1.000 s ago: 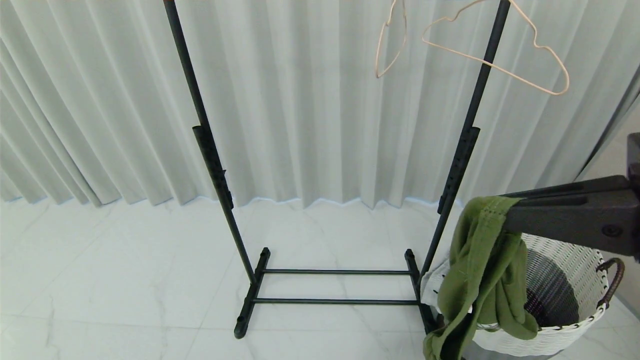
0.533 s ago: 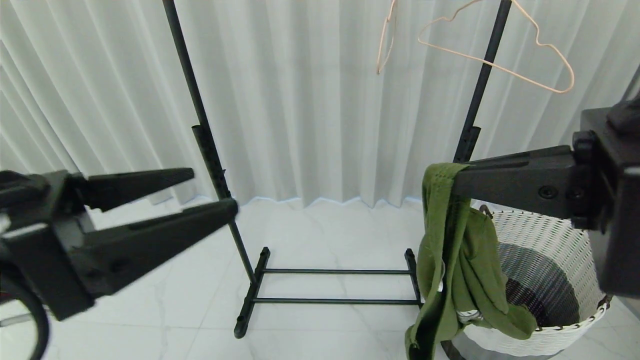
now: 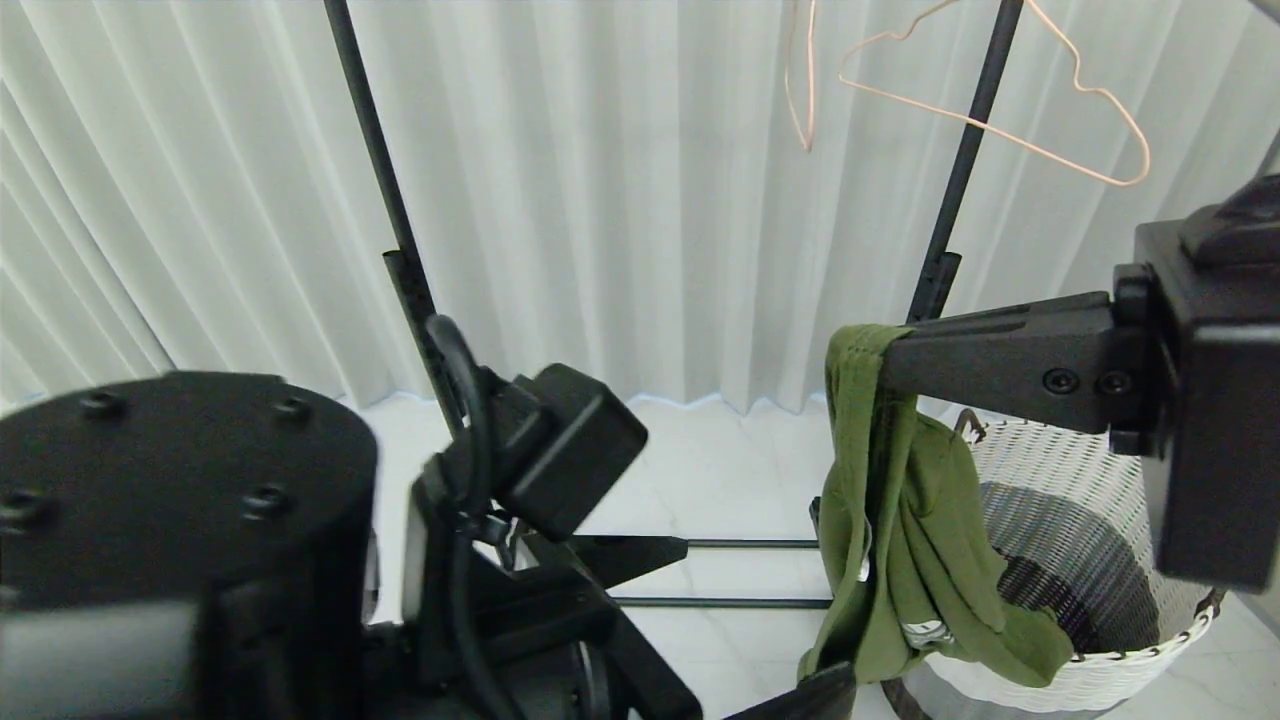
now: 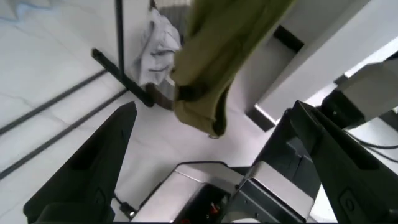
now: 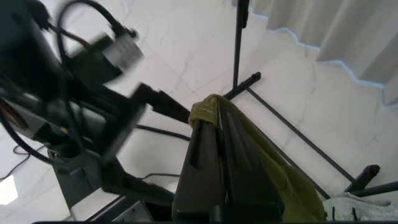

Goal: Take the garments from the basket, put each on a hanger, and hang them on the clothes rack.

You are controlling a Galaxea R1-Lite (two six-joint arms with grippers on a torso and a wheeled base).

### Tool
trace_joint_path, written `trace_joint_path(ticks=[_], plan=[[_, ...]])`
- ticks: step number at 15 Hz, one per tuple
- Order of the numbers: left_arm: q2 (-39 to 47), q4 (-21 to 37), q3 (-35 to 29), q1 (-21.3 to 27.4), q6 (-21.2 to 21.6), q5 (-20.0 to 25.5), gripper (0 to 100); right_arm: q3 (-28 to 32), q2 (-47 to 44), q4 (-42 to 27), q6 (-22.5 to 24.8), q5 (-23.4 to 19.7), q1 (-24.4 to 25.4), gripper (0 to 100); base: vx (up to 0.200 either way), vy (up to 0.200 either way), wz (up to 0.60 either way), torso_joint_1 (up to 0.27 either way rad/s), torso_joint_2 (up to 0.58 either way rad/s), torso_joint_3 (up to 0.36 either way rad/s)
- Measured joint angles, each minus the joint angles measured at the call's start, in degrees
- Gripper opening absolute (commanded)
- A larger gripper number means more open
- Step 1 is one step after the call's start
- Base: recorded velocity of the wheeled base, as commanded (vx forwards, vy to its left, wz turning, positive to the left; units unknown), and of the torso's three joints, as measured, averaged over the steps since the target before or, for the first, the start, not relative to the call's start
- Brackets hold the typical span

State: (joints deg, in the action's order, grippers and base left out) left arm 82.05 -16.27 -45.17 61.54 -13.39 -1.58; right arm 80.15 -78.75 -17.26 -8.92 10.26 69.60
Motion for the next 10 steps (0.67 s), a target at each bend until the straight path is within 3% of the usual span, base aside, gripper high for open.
trace_joint_path(ticks=[4,10], plan=[[10.4,-8.0,0.3,-0.1,-1.9,-8.6,100,-0.1,0.0,0.1,0.0,0.1,0.0,0,0.000,0.000,0.00,0.000,0.00,0.000],[18.0,-9.2,0.6,-4.1,-3.0,-9.4,100,-0.1,0.2,0.1,0.0,0.0,0.0,0,0.000,0.000,0.00,0.000,0.00,0.000]])
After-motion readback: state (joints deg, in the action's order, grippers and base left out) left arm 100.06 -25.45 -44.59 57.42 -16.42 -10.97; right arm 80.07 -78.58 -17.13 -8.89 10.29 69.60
